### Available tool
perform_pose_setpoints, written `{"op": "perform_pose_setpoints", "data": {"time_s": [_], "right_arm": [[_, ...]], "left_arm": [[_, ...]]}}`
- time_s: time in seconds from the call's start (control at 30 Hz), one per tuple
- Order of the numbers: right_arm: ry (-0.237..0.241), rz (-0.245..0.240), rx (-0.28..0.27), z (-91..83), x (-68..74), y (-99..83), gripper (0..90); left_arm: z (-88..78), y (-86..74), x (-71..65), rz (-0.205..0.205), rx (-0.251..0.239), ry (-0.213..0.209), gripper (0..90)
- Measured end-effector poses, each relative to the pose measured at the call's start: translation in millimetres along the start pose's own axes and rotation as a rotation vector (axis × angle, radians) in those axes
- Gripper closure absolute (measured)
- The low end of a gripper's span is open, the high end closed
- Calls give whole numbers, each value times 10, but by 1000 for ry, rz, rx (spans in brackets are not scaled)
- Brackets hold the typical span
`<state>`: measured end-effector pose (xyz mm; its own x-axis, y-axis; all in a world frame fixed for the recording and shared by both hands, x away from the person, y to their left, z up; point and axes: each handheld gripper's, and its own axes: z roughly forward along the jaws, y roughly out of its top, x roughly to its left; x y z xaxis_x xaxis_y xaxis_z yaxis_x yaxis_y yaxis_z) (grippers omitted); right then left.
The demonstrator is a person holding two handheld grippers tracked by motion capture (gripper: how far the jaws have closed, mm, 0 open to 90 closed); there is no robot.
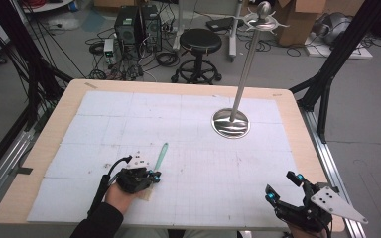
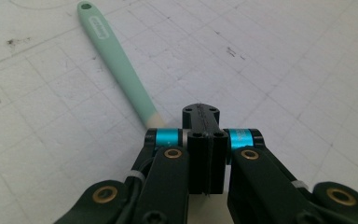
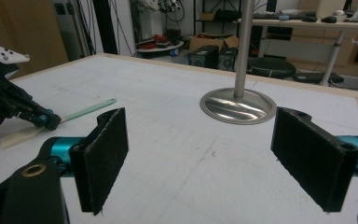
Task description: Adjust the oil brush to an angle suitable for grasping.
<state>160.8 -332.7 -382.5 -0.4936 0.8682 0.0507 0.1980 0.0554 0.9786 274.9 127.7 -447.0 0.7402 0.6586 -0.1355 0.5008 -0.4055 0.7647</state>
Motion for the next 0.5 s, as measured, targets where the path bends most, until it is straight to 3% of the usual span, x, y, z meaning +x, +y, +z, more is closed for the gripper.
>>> {"op": "perform_pose_setpoints", "data": {"time_s": [0.3, 0.4, 0.5], "right_arm": [[-1, -3, 0, 7, -2, -6, 172], [1, -1, 3, 9, 6, -6, 173], [-3, 2, 2, 5, -2, -7, 173]], "left_arm": [[-136, -71, 95, 33, 12, -4, 896], [-252, -89, 134, 14, -49, 1, 887], [-449, -87, 196, -71, -168, 6, 600]]}}
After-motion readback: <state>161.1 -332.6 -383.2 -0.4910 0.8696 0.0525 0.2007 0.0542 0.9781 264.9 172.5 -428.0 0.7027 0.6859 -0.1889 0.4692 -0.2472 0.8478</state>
